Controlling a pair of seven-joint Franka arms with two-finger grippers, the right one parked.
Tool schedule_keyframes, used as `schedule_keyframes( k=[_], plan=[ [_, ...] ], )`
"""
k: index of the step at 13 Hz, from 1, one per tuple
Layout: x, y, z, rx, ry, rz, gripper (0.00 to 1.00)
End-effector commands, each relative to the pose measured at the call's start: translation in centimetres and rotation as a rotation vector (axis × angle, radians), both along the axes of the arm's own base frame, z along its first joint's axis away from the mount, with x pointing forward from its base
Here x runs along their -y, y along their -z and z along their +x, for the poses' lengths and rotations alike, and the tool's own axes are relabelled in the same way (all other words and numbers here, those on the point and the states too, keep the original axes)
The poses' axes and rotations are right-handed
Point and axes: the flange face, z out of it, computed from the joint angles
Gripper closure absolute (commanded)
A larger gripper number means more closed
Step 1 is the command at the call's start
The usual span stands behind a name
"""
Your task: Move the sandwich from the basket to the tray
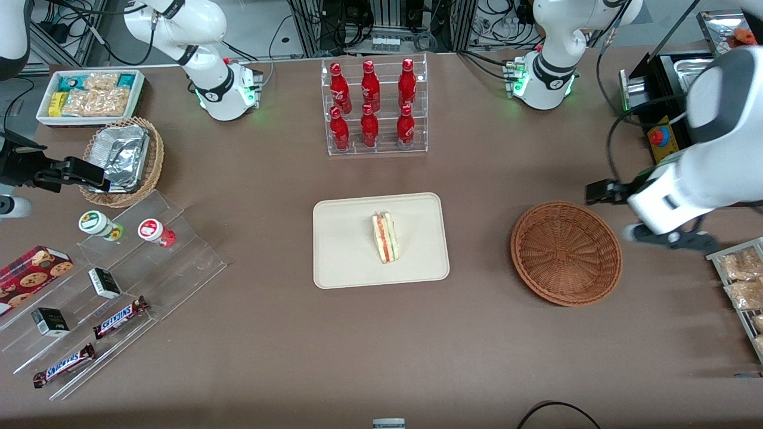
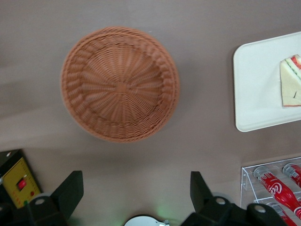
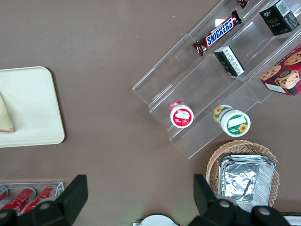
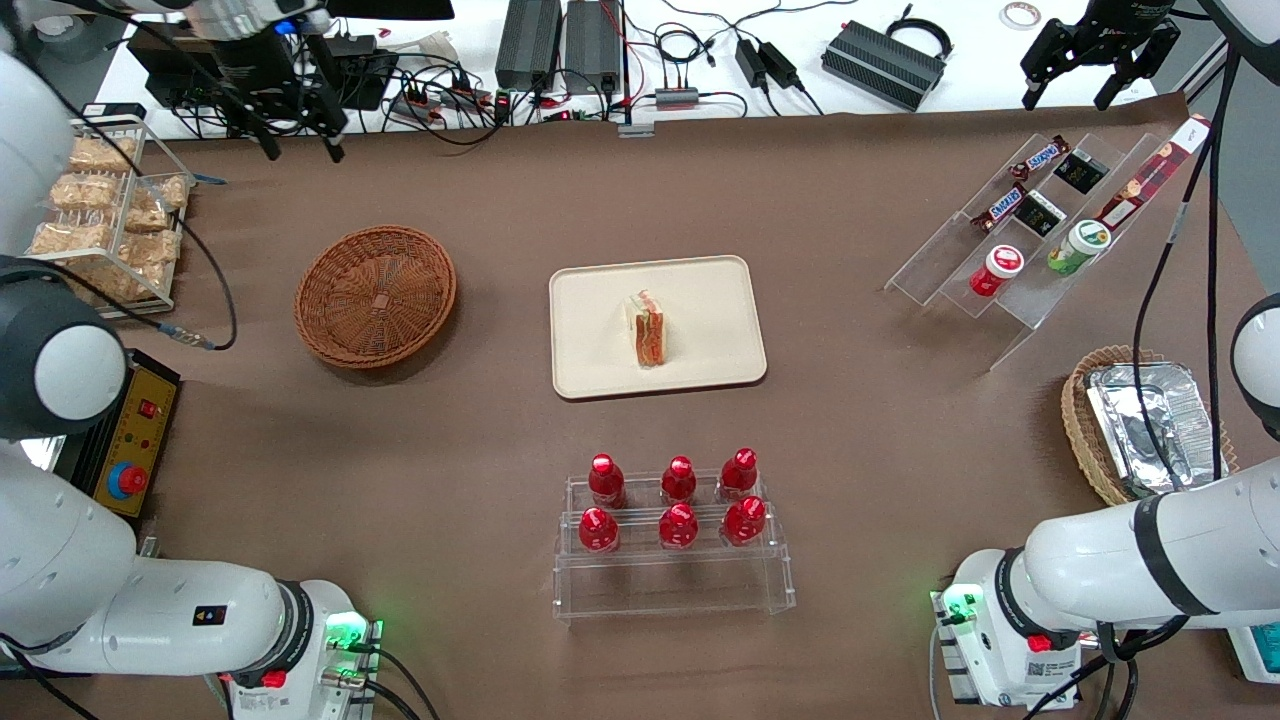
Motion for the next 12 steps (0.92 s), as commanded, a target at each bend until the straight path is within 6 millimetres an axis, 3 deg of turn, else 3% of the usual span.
schedule_keyframes(
  k=[1, 5, 9, 12],
  plan=[
    [-2.5, -2.6, -3.5, 0.013, -0.024, 0.005, 0.00],
    [-4.4, -4.6, -7.3, 0.016, -0.058, 0.014, 0.00],
    [-6.0, -7.3, -9.4, 0.001, -0.082, 0.048, 0.00],
    [-7.0, -7.5, -9.5, 0.001, -0.101, 0.048, 0.00]
  ],
)
